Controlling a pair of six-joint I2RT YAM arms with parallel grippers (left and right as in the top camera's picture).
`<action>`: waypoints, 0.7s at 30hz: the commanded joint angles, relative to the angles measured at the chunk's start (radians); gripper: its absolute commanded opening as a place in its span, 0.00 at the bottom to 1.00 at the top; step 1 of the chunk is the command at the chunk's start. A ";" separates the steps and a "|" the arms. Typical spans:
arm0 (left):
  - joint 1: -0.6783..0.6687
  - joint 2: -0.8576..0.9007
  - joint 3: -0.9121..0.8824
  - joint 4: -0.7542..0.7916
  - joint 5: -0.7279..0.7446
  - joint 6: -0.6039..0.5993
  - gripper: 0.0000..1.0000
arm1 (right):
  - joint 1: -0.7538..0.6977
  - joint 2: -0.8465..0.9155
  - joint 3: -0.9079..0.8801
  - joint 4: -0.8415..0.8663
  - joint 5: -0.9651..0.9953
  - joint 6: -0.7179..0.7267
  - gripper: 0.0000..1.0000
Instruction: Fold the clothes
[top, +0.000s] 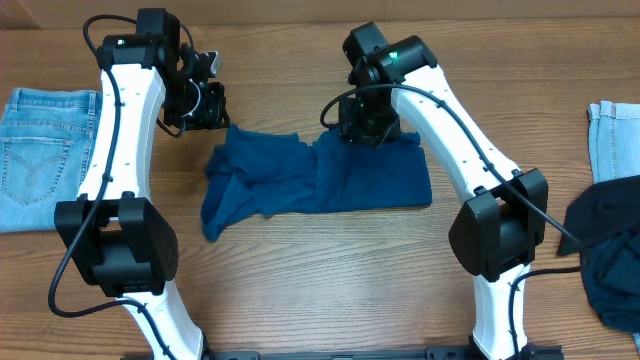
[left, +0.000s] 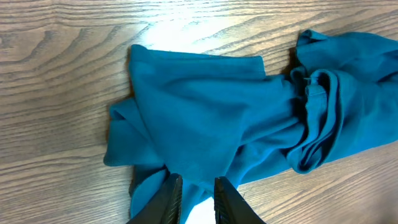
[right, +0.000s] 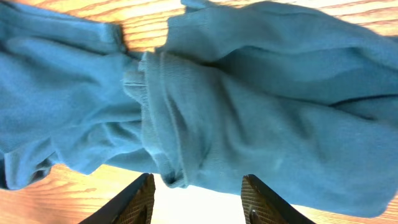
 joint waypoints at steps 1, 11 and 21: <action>0.003 -0.002 0.010 -0.003 0.019 0.007 0.22 | -0.061 0.005 0.013 -0.017 0.025 -0.014 0.49; 0.006 -0.002 0.007 -0.031 0.002 0.016 0.40 | -0.293 0.005 0.013 -0.163 0.257 -0.019 0.36; 0.017 0.000 -0.363 0.164 0.011 0.035 0.66 | -0.458 0.005 0.013 -0.199 0.252 -0.093 0.40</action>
